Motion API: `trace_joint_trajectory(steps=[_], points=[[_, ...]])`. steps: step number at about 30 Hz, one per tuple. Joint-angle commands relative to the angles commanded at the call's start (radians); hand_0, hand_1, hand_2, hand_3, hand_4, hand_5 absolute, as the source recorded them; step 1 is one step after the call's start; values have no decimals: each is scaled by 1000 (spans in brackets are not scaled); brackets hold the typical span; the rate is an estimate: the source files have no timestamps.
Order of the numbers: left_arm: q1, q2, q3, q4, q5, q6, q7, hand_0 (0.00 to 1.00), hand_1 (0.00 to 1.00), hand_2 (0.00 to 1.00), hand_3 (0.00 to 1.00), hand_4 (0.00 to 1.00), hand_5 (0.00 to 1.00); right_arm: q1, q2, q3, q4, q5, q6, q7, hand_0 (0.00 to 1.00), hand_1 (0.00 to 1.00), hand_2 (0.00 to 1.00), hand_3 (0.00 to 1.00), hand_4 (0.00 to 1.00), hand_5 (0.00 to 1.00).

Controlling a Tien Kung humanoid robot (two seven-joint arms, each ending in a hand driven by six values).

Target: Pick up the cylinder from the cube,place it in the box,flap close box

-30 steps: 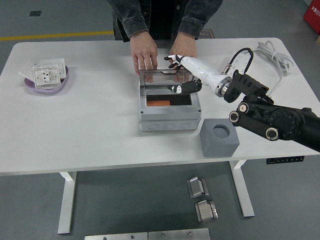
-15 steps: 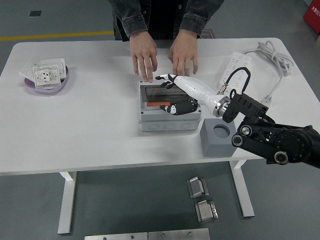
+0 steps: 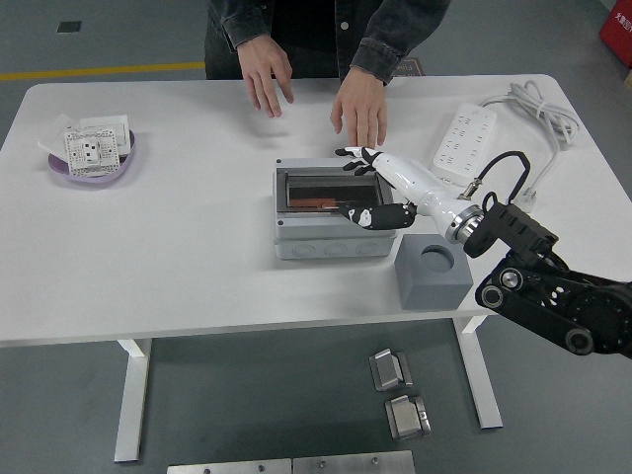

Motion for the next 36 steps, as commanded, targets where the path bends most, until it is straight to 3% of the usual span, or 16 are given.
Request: trace_joint_trajectory(steps=[5,10,14,19,26,36], points=[[6,0,-4,1,3,3,4,636,646,603,628,657,327,-143,-27,186,85,-69,-26,12,778,722,787,931,720,292],[8,1,-20,0,10,6,5,635,645,603,628,657,328,-306,-35,381,174,-17,-74,87,772,715,780,921,719,295],[7,0,-27,-1,16,7,6,635,645,602,628,657,329,-415,-7,525,189,73,-88,159,767,706,766,863,720,308],[-2,2,-38,-3,29,8,9,634,645,603,628,658,327,-530,46,702,166,253,-70,269,743,695,745,829,725,314],[-25,11,-62,-7,54,11,10,634,645,603,628,658,326,-569,79,868,128,485,-41,351,733,691,739,812,732,325],[-46,24,-56,-10,70,17,17,634,645,603,628,660,325,-587,92,904,124,634,-38,366,715,685,733,787,741,358]])
